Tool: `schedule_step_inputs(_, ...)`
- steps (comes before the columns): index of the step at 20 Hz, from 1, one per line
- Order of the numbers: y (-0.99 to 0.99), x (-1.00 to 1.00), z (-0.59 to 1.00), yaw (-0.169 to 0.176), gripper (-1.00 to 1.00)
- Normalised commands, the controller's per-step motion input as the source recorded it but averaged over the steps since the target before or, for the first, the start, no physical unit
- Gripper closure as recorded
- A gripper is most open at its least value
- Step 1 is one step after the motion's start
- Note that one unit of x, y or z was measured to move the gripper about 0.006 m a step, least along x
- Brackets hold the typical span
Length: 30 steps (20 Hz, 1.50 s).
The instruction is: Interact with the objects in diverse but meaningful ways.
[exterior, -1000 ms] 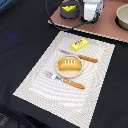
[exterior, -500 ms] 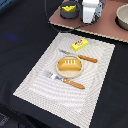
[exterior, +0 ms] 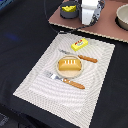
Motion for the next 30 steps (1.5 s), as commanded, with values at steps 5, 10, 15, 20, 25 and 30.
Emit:
schedule_step_inputs(5,0.27,0.16,0.25,0.001,-1.0)
schedule_step_inputs(10,0.24,0.19,0.44,0.0,-1.0)
schedule_step_inputs(15,0.24,0.14,0.91,0.0,-1.0)
schedule_step_inputs(20,0.2,0.15,0.85,0.0,-1.0)
schedule_step_inputs(25,-0.03,0.35,0.71,-0.011,-1.0)
schedule_step_inputs(30,-0.56,0.5,0.34,-0.001,-1.0)
